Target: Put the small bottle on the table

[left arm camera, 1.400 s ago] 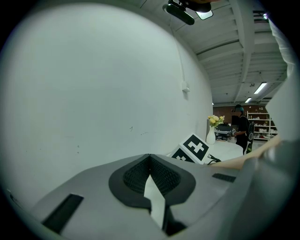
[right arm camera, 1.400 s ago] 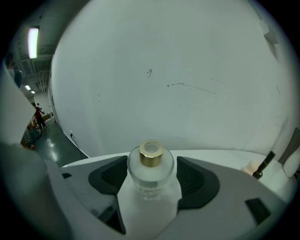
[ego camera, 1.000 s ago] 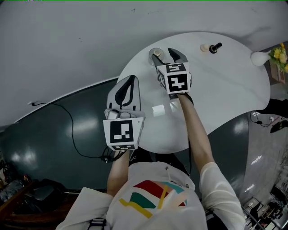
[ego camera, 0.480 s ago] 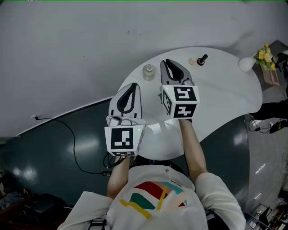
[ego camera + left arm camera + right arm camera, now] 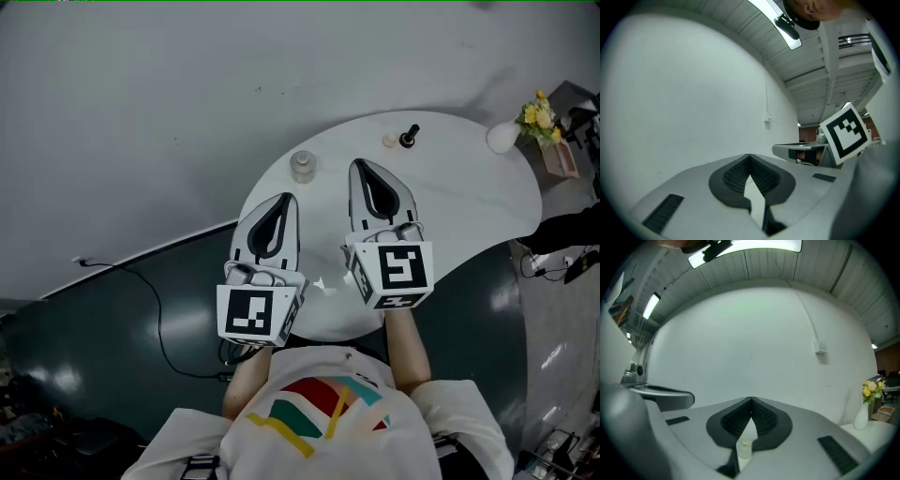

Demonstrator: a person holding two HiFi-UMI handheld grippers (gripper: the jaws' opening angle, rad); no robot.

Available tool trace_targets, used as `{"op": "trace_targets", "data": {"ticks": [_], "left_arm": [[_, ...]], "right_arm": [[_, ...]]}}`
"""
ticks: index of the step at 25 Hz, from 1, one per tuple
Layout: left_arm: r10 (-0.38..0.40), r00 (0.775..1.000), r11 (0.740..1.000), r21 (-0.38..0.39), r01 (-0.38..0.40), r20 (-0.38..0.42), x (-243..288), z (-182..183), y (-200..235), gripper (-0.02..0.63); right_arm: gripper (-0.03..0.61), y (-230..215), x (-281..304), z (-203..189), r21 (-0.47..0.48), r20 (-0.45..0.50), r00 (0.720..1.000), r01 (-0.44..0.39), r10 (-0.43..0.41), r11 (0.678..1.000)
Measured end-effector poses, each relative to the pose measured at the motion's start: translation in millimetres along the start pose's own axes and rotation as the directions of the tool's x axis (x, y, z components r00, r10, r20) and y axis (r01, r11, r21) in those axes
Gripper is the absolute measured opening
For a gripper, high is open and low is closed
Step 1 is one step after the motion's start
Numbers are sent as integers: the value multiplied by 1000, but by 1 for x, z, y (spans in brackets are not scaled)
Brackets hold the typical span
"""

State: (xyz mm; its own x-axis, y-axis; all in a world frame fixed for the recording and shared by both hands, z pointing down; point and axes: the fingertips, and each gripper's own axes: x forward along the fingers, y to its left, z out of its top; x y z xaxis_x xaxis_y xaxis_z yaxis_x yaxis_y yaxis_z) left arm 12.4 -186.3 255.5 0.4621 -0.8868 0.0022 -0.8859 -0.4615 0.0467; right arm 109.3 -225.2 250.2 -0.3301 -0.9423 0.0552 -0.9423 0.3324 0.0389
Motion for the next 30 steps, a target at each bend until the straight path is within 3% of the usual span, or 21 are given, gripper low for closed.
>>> {"op": "trace_targets", "data": {"ticks": [3, 8, 13, 30], "left_arm": [[6, 1000, 1000, 24, -6, 26, 0, 12, -1, 15], [21, 999, 999, 48, -23, 33, -6, 17, 0, 16], [16, 999, 998, 58, -18, 38, -7, 19, -5, 15], [-44, 996, 997, 69, 39, 80, -9, 29, -36, 16]], "right_arm": [[12, 0, -20, 7, 3, 28, 1000, 12, -13, 1000], [12, 3, -45, 4, -76, 51, 999, 11, -7, 997], [12, 1, -57, -11, -42, 25, 1000, 17, -16, 999], [11, 2, -73, -5, 9, 40, 999, 28, -28, 1000]]}}
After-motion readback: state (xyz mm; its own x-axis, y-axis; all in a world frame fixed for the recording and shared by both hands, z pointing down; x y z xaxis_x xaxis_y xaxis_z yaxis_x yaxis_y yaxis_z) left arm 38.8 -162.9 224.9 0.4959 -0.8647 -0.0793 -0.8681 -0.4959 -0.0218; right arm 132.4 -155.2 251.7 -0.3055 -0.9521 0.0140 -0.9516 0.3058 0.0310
